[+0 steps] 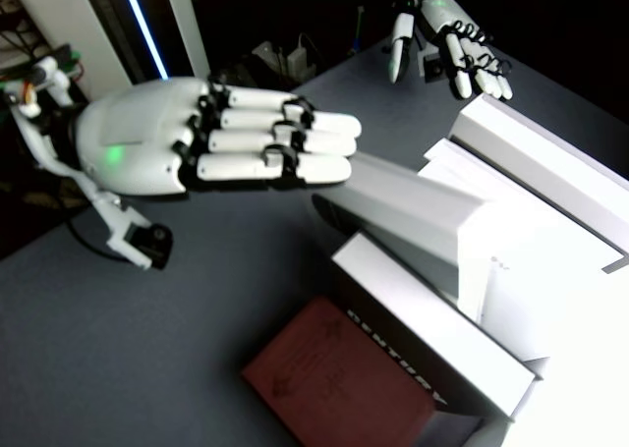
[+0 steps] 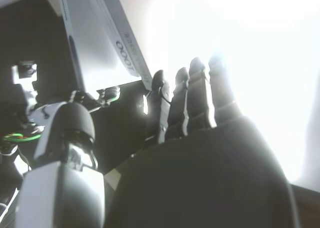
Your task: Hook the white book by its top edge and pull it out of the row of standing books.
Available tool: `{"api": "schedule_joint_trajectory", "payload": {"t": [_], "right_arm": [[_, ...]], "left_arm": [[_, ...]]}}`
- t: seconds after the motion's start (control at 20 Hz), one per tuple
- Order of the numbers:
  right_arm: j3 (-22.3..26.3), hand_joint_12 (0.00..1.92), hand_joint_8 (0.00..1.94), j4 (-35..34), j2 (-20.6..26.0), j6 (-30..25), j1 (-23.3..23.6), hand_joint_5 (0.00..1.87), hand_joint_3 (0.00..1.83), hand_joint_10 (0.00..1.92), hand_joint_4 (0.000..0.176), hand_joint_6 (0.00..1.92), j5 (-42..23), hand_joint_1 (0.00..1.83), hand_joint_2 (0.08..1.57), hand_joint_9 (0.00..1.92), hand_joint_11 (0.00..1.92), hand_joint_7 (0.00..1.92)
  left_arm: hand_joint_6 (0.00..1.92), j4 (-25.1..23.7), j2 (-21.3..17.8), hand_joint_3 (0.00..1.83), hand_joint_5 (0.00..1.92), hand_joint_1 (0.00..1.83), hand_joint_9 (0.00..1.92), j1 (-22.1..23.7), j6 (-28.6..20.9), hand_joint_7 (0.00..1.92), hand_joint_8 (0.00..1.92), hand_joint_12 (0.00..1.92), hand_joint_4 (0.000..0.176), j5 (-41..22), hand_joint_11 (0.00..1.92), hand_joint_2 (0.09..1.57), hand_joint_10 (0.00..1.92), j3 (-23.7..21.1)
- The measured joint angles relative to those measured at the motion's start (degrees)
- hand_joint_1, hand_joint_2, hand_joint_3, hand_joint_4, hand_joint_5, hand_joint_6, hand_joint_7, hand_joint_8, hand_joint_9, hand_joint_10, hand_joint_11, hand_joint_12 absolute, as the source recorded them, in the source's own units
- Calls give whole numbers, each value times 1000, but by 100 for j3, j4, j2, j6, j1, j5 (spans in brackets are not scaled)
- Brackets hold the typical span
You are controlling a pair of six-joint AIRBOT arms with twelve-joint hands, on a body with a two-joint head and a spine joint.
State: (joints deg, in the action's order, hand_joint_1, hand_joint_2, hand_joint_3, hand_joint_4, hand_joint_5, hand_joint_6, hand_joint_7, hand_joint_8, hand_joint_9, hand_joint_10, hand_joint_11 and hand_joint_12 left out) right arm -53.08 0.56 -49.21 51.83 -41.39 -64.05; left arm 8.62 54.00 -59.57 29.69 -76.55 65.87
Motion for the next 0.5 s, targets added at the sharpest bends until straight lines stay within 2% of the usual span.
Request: {"api": "schedule_joint_trajectory", "payload": {"t": [0.05, 0.1, 0.15, 0.2, 0.25, 0.3, 0.35, 0.45, 0.5], "right_arm": [[55, 0, 29, 61, 39, -109, -153, 369, 4, 0, 79, 1739, -79, 522, 1452, 0, 0, 107], [85, 0, 33, 122, 61, -195, -240, 418, 0, 0, 121, 1793, -149, 625, 1448, 0, 0, 130], [96, 0, 27, 168, 81, -323, -380, 435, 0, 0, 111, 1797, -258, 665, 1445, 0, 0, 129], [140, 0, 24, 229, 127, -446, -542, 433, 0, 0, 150, 1799, -374, 640, 1443, 0, 0, 137], [177, 0, 21, 236, 153, -553, -623, 422, 1, 0, 171, 1810, -446, 617, 1445, 0, 0, 141], [238, 0, 14, 299, 208, -636, -750, 299, 0, 0, 0, 1572, -531, 403, 1404, 0, 0, 137], [286, 0, 23, 411, 264, -728, -844, 300, 0, 0, 0, 1459, -560, 389, 1369, 0, 0, 174], [389, 0, 18, 590, 337, -994, -1091, 301, 0, 0, 0, 1378, -682, 299, 1349, 0, 0, 188], [415, 200, 5, 623, 348, -1091, -1191, 318, 0, 38, 0, 1342, -734, 299, 1353, 18, 0, 218]], "left_arm": [[0, 26, 0, 1, 130, 335, 0, 0, 2, 0, 0, 0, 3, -57, 0, 1305, 0, 0], [0, 44, 0, 3, 116, 336, 0, 0, 2, 0, 0, 0, 9, -74, 0, 1309, 0, -2], [0, 74, 0, 4, 110, 340, 0, -11, 2, 0, 0, 0, 12, -96, 0, 1311, 0, -20], [3, 66, -2, 3, 119, 356, 0, -26, 2, 0, 0, 0, 0, -105, 0, 1313, 0, -31], [4, 68, -13, 2, 121, 360, 0, -55, 4, 0, 0, 0, 0, -127, 0, 1312, 0, -31], [3, 81, -33, 0, 119, 373, 0, -81, 7, 0, 0, 0, 0, -136, 0, 1306, 0, -44], [3, 114, -35, 0, 122, 368, 0, -81, 9, 0, 0, 0, 0, -146, 0, 1305, 0, -48], [4, 140, -35, 0, 128, 418, 0, -83, 7, 0, 0, 0, 0, -157, 0, 1304, 0, -48], [4, 140, -35, 0, 129, 420, 0, -83, 9, 0, 0, 0, 0, -157, 0, 1303, 0, -48]]}}
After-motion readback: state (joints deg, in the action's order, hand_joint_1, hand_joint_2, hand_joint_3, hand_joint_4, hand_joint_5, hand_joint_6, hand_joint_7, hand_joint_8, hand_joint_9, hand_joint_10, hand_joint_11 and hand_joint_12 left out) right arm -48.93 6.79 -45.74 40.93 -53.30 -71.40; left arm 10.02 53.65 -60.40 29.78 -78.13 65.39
